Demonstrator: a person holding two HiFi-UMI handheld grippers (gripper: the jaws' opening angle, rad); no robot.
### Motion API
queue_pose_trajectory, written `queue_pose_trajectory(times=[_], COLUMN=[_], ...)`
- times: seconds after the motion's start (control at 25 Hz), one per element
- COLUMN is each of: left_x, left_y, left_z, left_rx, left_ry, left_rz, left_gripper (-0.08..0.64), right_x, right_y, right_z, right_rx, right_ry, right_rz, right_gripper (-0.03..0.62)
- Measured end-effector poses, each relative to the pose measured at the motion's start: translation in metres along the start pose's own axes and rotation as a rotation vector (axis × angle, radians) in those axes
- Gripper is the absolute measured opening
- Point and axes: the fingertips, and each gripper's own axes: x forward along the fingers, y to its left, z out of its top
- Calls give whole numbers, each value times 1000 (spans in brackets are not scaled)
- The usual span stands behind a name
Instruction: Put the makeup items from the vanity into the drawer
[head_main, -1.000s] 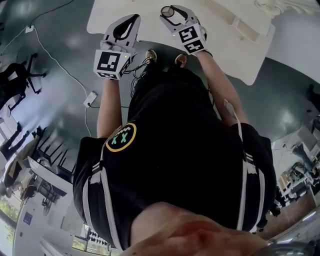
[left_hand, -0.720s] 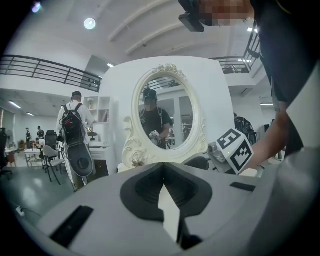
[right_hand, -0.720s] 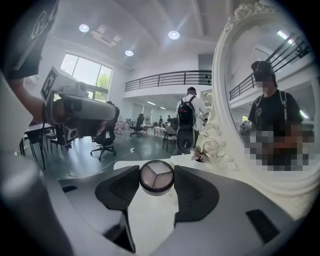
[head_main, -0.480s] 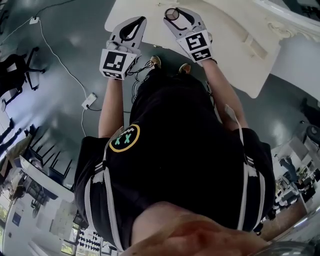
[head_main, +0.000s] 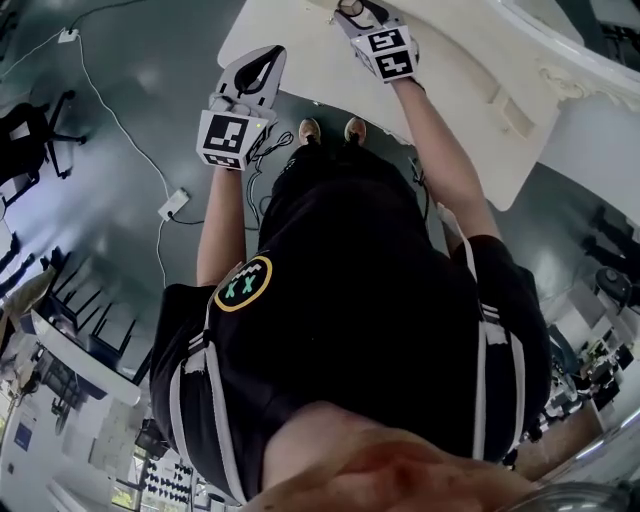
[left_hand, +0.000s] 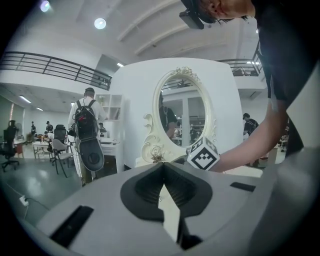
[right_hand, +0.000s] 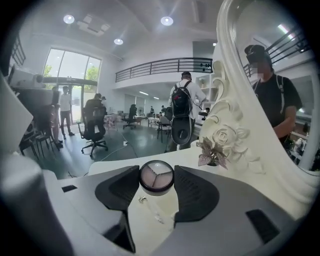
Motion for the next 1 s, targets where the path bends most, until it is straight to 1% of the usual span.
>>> queue_pose_trajectory(times=[0.12, 0.28, 0.4, 0.6, 0.72, 0.84, 1.0], left_x=[0, 4, 4, 4, 7, 7, 3], left_y=[3, 6, 9, 14, 12, 13, 15], left_z=[-6, -12, -9, -10, -12, -14, -13], left_rx=[-12, -13, -22, -31, -30, -35, -39], left_ry=[19, 33, 39, 53, 55, 71, 64], left_rz=[15, 39, 65, 74, 72, 82, 80], left_gripper=[18, 18, 18, 18, 18, 18, 18], right_x=[31, 59, 64, 71, 73, 78, 78], right_y=[-11, -17, -22, -20, -18, -20, -17], right_z=[-13, -31, -36, -41, -44, -48, -42], right_rx=[15, 5, -1, 6, 20, 19, 16], right_ry=[46, 89, 105, 132, 134, 130, 120], right_rz=[6, 17, 15, 19, 28, 20, 15], right_gripper=[239, 239, 239, 239, 239, 241, 242])
